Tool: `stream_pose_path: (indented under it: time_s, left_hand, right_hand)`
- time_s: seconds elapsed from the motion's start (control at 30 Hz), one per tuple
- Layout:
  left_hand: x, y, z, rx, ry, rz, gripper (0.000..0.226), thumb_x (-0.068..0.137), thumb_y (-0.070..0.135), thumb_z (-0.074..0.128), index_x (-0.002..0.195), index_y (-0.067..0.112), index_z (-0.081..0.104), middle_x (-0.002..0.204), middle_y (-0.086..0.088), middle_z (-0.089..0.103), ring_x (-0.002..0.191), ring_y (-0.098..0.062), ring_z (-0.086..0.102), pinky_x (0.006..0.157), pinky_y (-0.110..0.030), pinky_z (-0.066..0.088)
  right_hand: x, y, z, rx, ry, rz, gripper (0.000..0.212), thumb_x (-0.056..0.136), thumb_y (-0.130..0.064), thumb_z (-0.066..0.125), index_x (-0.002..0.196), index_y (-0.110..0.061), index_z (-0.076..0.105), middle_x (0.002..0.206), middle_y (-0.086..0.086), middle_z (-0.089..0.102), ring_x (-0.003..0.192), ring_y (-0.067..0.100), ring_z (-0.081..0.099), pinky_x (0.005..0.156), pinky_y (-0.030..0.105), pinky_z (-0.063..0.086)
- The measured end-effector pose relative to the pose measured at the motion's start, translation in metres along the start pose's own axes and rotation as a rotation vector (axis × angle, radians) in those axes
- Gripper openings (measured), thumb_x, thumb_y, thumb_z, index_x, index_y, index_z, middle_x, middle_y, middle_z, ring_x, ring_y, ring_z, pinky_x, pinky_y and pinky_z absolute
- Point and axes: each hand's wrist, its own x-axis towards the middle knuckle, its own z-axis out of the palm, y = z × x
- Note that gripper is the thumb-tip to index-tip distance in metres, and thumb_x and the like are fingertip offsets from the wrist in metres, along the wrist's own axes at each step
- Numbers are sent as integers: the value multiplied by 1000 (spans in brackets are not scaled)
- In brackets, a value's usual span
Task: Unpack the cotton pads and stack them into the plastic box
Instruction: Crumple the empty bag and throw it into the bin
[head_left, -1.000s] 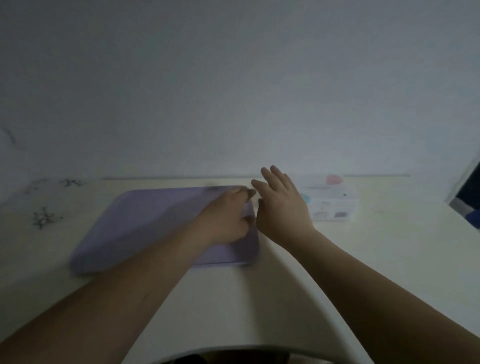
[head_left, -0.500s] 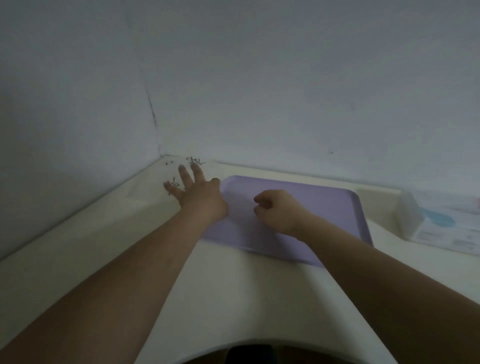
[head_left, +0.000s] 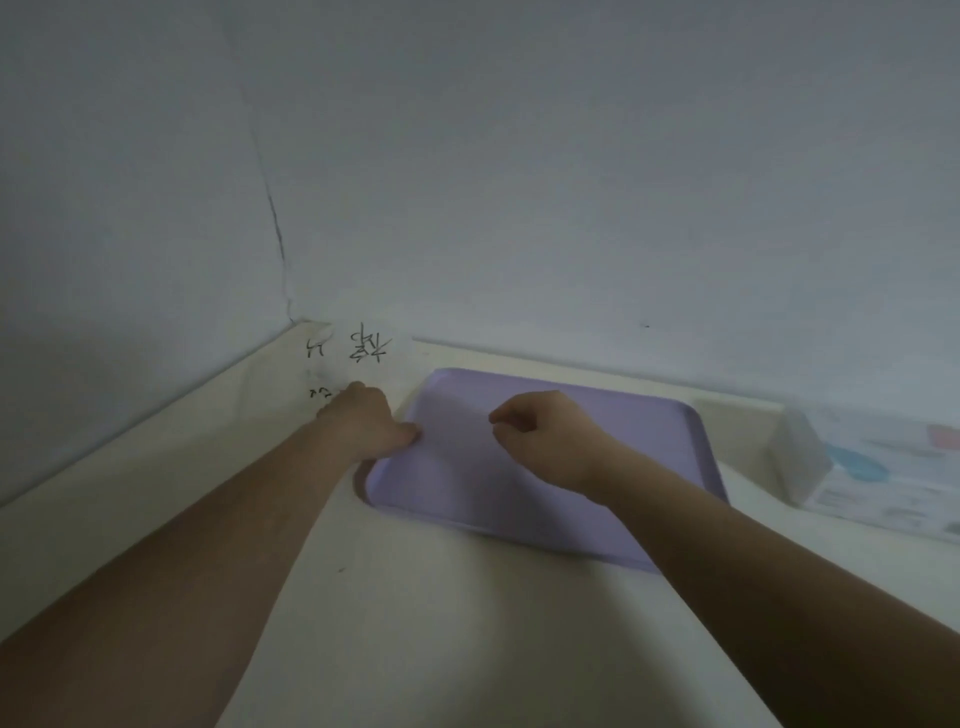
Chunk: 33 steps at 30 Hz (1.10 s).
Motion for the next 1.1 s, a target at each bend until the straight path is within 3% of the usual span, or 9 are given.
stream_pose_path:
  time_s: [0.13, 0.27, 0.4, 0.53, 0.6, 0.67, 0.77, 0.87, 1.1]
  left_hand:
    - [-9, 26, -20, -5, 283, 69, 42, 85, 27, 73, 113, -2, 64, 120, -25, 64, 109, -43, 64, 87, -42, 55]
    - [-32, 81, -43, -207, 529, 405, 42, 81, 5, 71, 122, 2, 68, 116, -22, 63, 109, -42, 62, 92, -47, 53]
    - [-80, 149, -62, -503, 568, 695, 27, 87, 3, 73, 111, 15, 77, 102, 2, 72, 90, -14, 70, 88, -33, 60]
    - [-127, 212, -74, -816, 491, 815, 19, 90, 5, 73, 101, 20, 79, 96, 13, 74, 89, -1, 71, 85, -14, 57]
    - [-141, 238, -76, -912, 441, 864, 20, 90, 4, 74, 100, 21, 78, 96, 12, 75, 90, 1, 72, 85, -13, 56]
    - [-156, 265, -74, -935, 406, 922, 21, 90, 3, 75, 100, 21, 78, 96, 12, 75, 90, 2, 71, 84, -10, 54]
    - [-173, 316, -57, -853, 320, 967, 21, 91, 8, 74, 106, 22, 76, 101, 14, 72, 91, 3, 69, 81, -6, 50]
    - [-196, 365, -23, -766, 150, 1005, 29, 91, 21, 77, 119, 25, 71, 116, 15, 67, 100, 0, 66, 94, -25, 55]
    - [-305, 498, 73, -703, -352, 1247, 43, 91, 29, 69, 133, 36, 60, 127, 23, 63, 110, 0, 63, 96, -34, 58]
  right_hand:
    - [-1, 6, -12, 81, 43, 18, 50, 99, -21, 67, 148, -23, 56, 136, 2, 64, 112, 20, 68, 96, 30, 53]
    - [-9, 11, -33, 67, 166, -40, 91, 93, -23, 77, 165, -32, 22, 165, -1, 34, 113, 21, 67, 98, 35, 55]
    - [-21, 19, -63, -22, 315, -98, 132, 74, -38, 94, 167, -36, 0, 173, 3, 14, 143, 26, 49, 107, 47, 53]
    - [-44, 36, -104, -122, 515, -150, 94, 76, -59, 82, 156, -43, 35, 147, -3, 53, 126, 15, 59, 94, 41, 58]
    - [-62, 45, -130, -136, 574, -78, 46, 87, -51, 74, 126, -32, 61, 115, -4, 66, 102, 16, 64, 82, 36, 56]
    - [-88, 57, -158, -97, 665, 17, 14, 98, -38, 62, 90, -27, 60, 86, -5, 64, 82, 20, 62, 68, 34, 49]
    - [-135, 84, -202, 28, 866, 165, 10, 96, -20, 52, 95, -24, 61, 86, -9, 64, 83, 16, 64, 70, 34, 53]
    - [-190, 109, -234, 169, 1091, 236, 30, 88, -14, 45, 114, -24, 58, 104, -9, 64, 89, 14, 63, 81, 45, 59]
    - [-326, 170, -288, -15, 1338, 427, 47, 86, -4, 47, 123, -26, 66, 143, -7, 43, 126, 15, 51, 94, 37, 49]
